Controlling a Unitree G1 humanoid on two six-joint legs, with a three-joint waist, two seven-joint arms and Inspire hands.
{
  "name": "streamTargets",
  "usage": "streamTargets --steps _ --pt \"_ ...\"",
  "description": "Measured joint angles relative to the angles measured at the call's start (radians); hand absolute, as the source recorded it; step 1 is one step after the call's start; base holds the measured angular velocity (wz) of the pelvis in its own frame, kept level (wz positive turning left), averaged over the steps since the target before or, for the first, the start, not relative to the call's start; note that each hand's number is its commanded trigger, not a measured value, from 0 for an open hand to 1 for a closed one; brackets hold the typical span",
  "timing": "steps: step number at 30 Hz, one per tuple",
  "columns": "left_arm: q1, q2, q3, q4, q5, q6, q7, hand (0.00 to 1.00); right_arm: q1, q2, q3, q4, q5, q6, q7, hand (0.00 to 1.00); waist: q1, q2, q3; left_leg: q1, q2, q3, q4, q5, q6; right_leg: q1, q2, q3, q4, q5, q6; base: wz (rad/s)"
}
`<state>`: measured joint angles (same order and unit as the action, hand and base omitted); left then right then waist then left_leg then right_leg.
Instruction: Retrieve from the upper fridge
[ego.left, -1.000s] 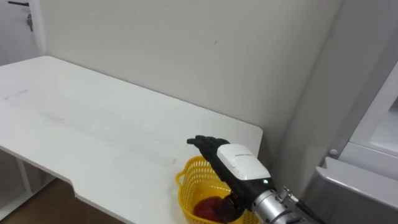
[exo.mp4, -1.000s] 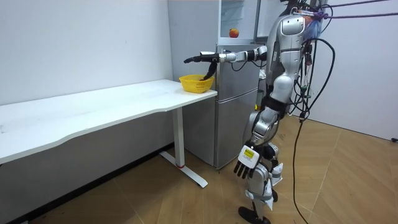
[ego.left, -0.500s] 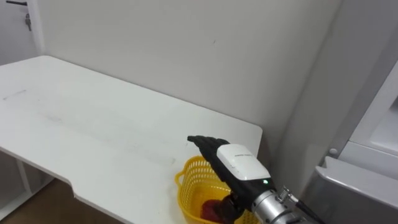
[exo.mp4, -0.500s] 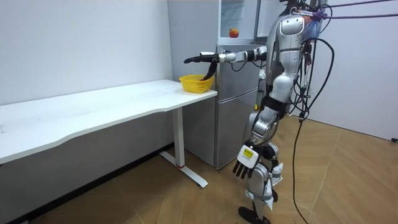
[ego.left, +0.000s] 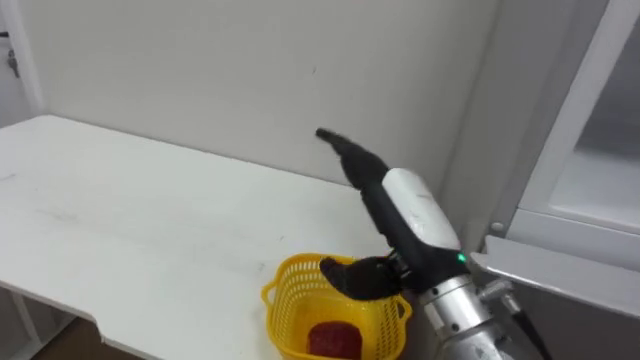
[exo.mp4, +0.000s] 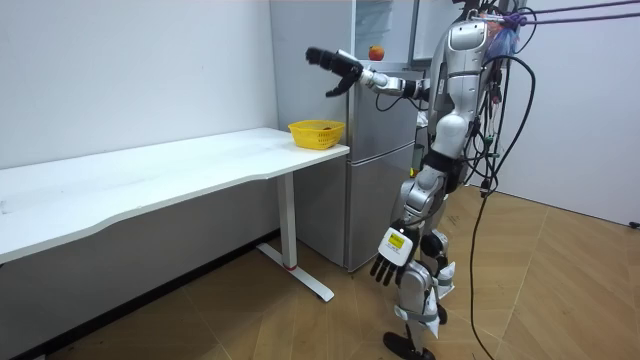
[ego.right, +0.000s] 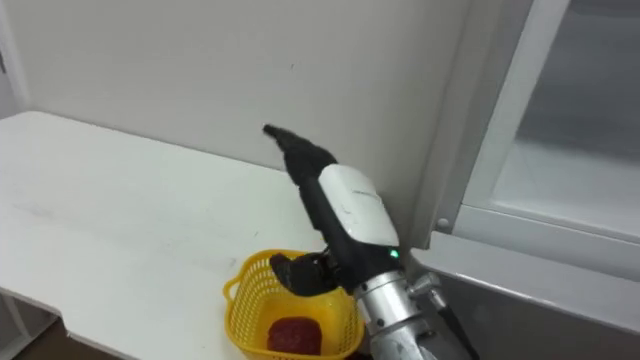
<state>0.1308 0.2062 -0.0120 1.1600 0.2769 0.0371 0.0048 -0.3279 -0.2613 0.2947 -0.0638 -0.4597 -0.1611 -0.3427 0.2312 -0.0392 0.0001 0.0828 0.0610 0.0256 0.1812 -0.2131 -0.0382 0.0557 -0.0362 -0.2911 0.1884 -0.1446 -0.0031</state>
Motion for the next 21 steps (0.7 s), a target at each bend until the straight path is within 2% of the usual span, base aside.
streamTargets --steps 1,2,4,6,9,10,12,16,21 --pt "0.010 -0.003 0.000 0.000 -0.001 0.000 0.013 0.00 0.023 0.006 -0.016 -0.032 -0.001 -0.009 -0.026 0.00 -0.012 0.005 -0.0043 0.003 0.000 0.005 -0.001 0.000 0.000 0.000 0.001 0.011 0.001 0.000 0.000 -0.14" --pt "0.014 -0.004 0.000 0.000 -0.001 -0.001 0.018 0.00 0.036 0.007 -0.025 -0.050 0.001 -0.015 -0.036 0.00 -0.018 0.009 -0.0028 0.006 0.000 0.007 -0.002 0.000 0.000 0.000 0.001 0.015 0.002 0.000 0.000 -0.14" --pt "0.028 -0.010 0.000 0.005 0.000 -0.009 0.036 0.00 0.074 0.009 -0.056 -0.111 0.000 -0.038 -0.070 0.00 -0.038 0.026 0.0069 0.016 0.000 0.022 -0.008 0.000 0.000 -0.004 0.001 0.031 0.014 0.000 0.001 -0.19" --pt "0.037 -0.015 0.002 0.008 -0.001 -0.019 0.039 0.00 0.086 0.010 -0.071 -0.133 0.001 -0.061 -0.092 0.00 -0.056 0.028 0.0066 0.016 0.001 0.033 -0.012 -0.001 0.001 -0.011 0.002 0.046 0.018 0.000 0.001 -0.20" --pt "0.040 -0.020 0.010 0.008 -0.002 -0.036 0.045 0.00 0.095 0.014 -0.111 -0.196 0.000 -0.071 -0.126 0.00 -0.072 0.015 0.0004 0.014 0.002 0.053 -0.013 -0.001 0.002 -0.024 0.007 0.072 0.016 -0.001 -0.001 -0.18" --pt "0.042 -0.020 0.012 0.008 -0.004 -0.040 0.045 0.00 0.096 0.020 -0.136 -0.223 0.004 -0.078 -0.145 0.00 -0.084 0.007 -0.0048 0.016 0.001 0.054 -0.012 -0.001 0.002 -0.024 0.007 0.072 0.016 -0.001 -0.001 -0.07" --pt "0.043 -0.019 0.012 0.008 -0.010 -0.044 0.047 0.00 0.103 0.023 -0.173 -0.269 0.019 -0.091 -0.176 0.00 -0.092 0.000 -0.0091 0.021 0.000 0.054 -0.010 0.000 0.003 -0.020 0.006 0.070 0.017 -0.001 -0.001 0.00" --pt "0.049 -0.016 0.008 0.008 -0.012 -0.044 0.058 0.00 0.114 0.022 -0.239 -0.314 0.073 -0.145 -0.242 0.00 -0.128 -0.015 -0.0049 0.042 0.000 0.057 -0.014 -0.003 0.006 0.000 0.006 0.071 0.015 -0.002 0.001 0.00" --pt "0.058 -0.018 0.008 0.008 -0.012 -0.044 0.057 0.00 0.145 0.022 -0.291 -0.313 0.086 -0.148 -0.297 0.00 -0.150 -0.007 0.0016 0.050 0.000 0.060 -0.017 -0.004 0.008 0.003 0.007 0.076 0.016 -0.002 0.001 -0.04"
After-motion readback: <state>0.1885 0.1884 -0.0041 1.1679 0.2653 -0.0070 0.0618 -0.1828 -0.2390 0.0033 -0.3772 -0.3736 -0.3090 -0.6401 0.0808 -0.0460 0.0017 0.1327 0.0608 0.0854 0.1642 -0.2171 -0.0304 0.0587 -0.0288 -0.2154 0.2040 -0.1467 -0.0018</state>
